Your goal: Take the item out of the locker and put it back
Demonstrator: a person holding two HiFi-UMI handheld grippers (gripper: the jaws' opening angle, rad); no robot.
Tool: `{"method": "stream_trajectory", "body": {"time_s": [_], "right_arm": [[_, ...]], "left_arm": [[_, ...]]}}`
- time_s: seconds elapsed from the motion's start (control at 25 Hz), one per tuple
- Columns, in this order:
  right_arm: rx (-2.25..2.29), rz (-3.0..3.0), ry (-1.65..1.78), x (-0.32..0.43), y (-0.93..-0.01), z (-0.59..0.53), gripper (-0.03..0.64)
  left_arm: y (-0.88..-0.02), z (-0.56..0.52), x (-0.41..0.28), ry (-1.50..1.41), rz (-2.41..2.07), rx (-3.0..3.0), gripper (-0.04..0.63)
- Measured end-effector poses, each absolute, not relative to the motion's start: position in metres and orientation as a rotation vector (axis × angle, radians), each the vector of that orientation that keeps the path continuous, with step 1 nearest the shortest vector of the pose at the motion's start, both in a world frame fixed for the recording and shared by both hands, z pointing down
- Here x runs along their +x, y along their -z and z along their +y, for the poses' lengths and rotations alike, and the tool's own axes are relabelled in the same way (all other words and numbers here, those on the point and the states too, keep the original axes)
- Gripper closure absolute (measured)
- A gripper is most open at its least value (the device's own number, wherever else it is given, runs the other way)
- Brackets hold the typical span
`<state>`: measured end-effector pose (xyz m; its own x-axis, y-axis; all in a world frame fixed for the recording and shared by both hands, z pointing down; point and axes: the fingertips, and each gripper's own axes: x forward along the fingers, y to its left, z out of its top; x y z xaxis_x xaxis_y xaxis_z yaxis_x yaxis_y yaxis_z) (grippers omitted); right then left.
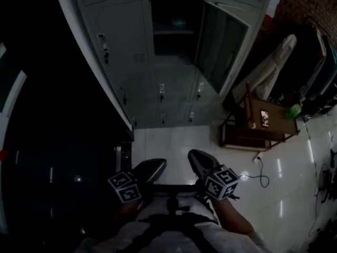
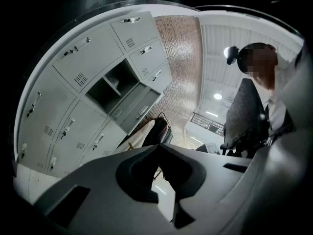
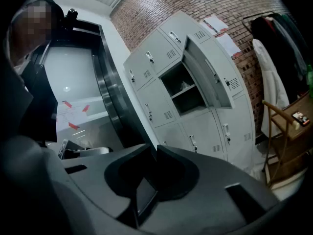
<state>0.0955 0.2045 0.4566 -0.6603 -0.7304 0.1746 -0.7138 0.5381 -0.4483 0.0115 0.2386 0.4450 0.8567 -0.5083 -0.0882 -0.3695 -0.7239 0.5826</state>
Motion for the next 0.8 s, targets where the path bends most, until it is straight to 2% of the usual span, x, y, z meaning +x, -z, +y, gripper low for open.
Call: {"method": "stream_trajectory", "body": {"time_s": [0.8], "right_arm": [[-1.385,2.699,0.783,0.057,-0.464,0.183,0.572]], "left_arm": [[-0.443,0.228,-0.047,0.355,-0.61,2.481,0.592]]}}
